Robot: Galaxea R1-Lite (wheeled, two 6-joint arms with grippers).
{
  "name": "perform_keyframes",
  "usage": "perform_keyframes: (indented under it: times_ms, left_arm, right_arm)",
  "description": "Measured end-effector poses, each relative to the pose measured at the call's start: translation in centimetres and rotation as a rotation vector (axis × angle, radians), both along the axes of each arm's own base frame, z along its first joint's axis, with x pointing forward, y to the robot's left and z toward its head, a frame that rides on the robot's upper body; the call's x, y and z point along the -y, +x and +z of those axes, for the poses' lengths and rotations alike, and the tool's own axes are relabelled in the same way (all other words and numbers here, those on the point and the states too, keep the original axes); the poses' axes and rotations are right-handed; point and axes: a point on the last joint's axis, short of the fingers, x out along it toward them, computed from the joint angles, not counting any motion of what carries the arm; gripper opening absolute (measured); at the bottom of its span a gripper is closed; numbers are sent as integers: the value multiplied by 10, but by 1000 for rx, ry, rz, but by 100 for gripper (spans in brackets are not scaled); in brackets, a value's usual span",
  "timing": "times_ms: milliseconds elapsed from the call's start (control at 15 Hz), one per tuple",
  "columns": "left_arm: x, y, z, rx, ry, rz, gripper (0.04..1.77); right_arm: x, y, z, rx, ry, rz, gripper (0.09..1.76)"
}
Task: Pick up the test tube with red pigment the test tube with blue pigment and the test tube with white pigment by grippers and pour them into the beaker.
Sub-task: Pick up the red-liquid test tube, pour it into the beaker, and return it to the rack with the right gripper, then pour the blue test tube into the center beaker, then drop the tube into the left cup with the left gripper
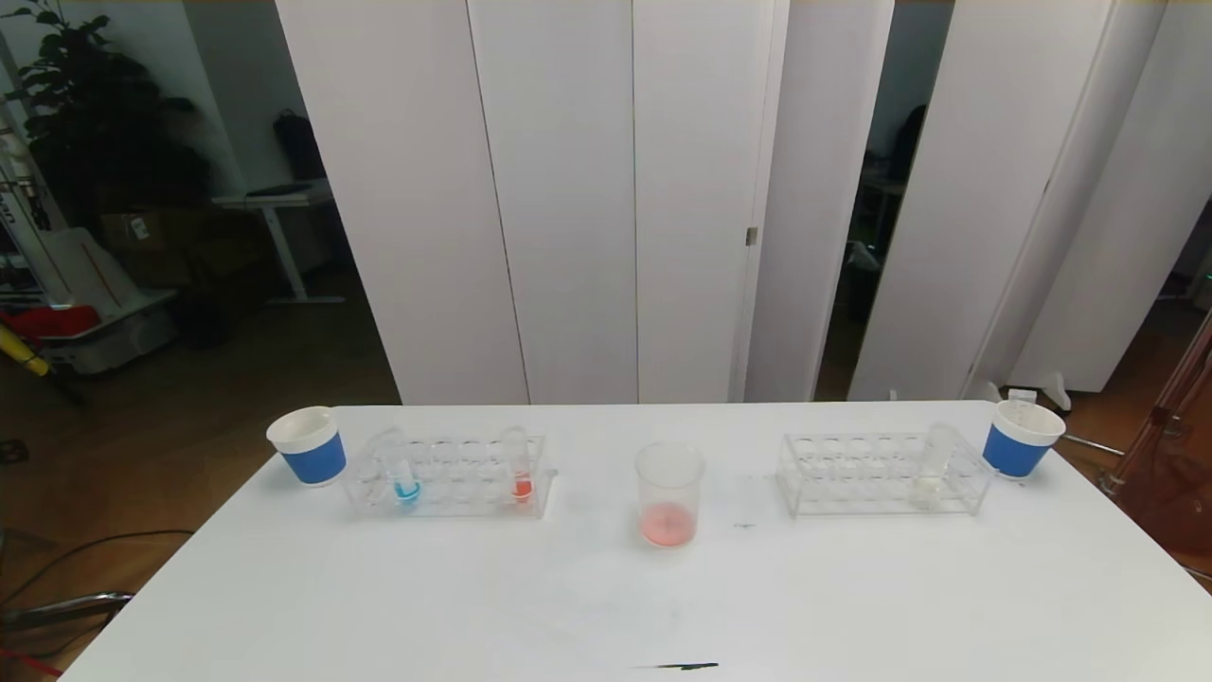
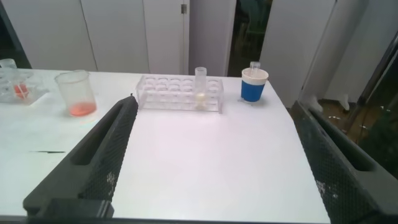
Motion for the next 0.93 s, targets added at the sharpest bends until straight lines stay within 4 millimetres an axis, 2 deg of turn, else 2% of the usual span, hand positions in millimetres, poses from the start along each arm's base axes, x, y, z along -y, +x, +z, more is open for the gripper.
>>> perform_keyframes:
  times_ms: [200,400,533,933]
  left_arm:
    - [0,0,0,0,0,0,174]
    - [0,0,0,1,0,0,174]
    - [0,0,0,0,0,0,174]
    - [0,0,0,0,0,0,174]
  right_arm:
    - [0,22,-45,-64,13,17,175]
    - [0,33,-70,-94,15,16,175]
    - [0,35,-77,-117,14,3,175]
    - [0,36,-78,-118,13,2,175]
